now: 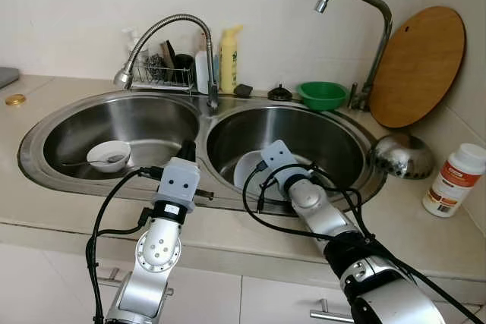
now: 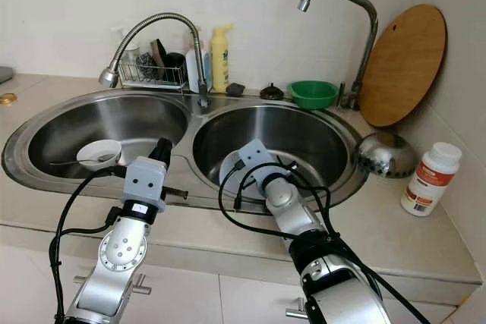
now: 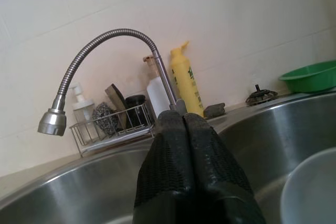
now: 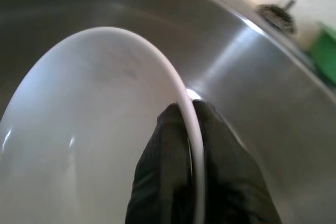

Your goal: Kitchen organization

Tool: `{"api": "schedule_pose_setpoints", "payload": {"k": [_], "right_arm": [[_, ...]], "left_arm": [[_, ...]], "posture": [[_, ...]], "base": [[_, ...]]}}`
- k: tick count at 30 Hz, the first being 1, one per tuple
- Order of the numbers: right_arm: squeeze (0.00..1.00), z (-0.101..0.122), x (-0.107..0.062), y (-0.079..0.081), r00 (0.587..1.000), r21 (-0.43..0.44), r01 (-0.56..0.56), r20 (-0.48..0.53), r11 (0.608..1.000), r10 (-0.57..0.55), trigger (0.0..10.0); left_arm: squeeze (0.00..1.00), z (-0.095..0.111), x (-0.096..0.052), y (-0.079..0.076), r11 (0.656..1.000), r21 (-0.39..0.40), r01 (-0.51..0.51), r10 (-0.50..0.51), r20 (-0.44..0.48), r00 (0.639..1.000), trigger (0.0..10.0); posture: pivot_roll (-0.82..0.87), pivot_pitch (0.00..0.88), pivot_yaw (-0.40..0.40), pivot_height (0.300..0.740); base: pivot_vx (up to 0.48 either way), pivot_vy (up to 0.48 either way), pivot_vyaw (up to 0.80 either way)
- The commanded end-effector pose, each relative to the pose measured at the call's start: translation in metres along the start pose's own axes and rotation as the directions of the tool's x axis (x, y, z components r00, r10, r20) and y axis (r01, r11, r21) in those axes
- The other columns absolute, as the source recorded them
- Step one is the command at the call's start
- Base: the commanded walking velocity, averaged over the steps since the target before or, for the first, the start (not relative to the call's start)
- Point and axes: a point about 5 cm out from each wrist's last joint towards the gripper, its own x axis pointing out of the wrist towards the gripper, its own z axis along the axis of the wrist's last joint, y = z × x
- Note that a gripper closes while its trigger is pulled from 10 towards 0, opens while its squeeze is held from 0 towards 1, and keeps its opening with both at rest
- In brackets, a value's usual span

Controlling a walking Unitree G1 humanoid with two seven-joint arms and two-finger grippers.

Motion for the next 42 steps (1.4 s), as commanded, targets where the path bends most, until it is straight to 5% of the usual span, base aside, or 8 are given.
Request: {"api": "schedule_pose_setpoints", "payload": {"k": [1,4,5,18,25,27,28,42], "right_arm": [[0.16,-0.009,-0.001,0.009,0.997,0.078,-0.059,-0.039,0.995,0.063,10.0],[0.44,-0.012,-0.002,0.012,0.995,0.108,-0.078,-0.049,0.991,0.083,10.0],[1.0,-0.013,-0.002,0.012,0.994,0.163,-0.092,-0.042,0.982,0.1,10.0],[1.0,-0.027,-0.009,0.012,0.989,0.314,-0.119,-0.048,0.942,0.141,10.0],[1.0,0.003,-0.015,-0.028,0.966,0.529,0.082,0.164,0.845,-0.197,10.0],[0.06,0.015,-0.024,-0.039,0.923,0.544,0.103,0.259,0.833,-0.284,10.0],[0.0,0.018,-0.027,-0.04,0.911,0.547,0.103,0.284,0.831,-0.299,10.0],[0.0,0.067,-0.069,-0.048,0.715,0.541,0.028,0.577,0.841,-0.395,10.0]], "left_arm": [[0.0,-0.001,-0.001,0.0,1.0,0.011,-0.001,0.001,-0.003,1.0,10.0],[0.0,-0.001,-0.001,0.0,1.0,0.011,-0.002,0.002,-0.004,1.0,10.0],[0.0,-0.001,-0.001,0.0,1.0,0.012,-0.001,0.001,-0.006,1.0,10.0],[0.0,-0.004,-0.001,-0.002,1.0,0.013,0.008,-0.008,-0.023,1.0,10.0],[0.0,-0.006,-0.003,-0.001,1.0,-0.004,-0.005,0.005,-0.029,1.0,10.0],[0.0,-0.004,-0.002,0.001,1.0,-0.019,-0.023,0.022,-0.028,0.999,10.0],[0.0,-0.004,-0.002,0.002,1.0,-0.019,-0.024,0.024,-0.029,0.999,10.0],[0.0,-0.003,-0.001,0.002,1.0,-0.002,-0.017,0.016,-0.019,1.0,10.0]], "posture": [[0.06,0.0,-0.021,0.74],[0.06,0.0,-0.02,0.74],[0.06,0.0,-0.02,0.74],[0.05,0.0,-0.019,0.74],[0.05,0.0,-0.019,0.74],[0.06,0.0,-0.023,0.74],[0.06,0.0,-0.022,0.74],[0.05,0.0,-0.016,0.74]], "base": [[0.0,0.0,0.0],[0.0,0.0,0.0],[0.0,0.0,0.0],[0.0,0.0,0.0],[0.0,0.0,0.0],[0.0,0.0,0.0],[0.0,0.0,0.0],[0.0,0.418,0.0]]}}
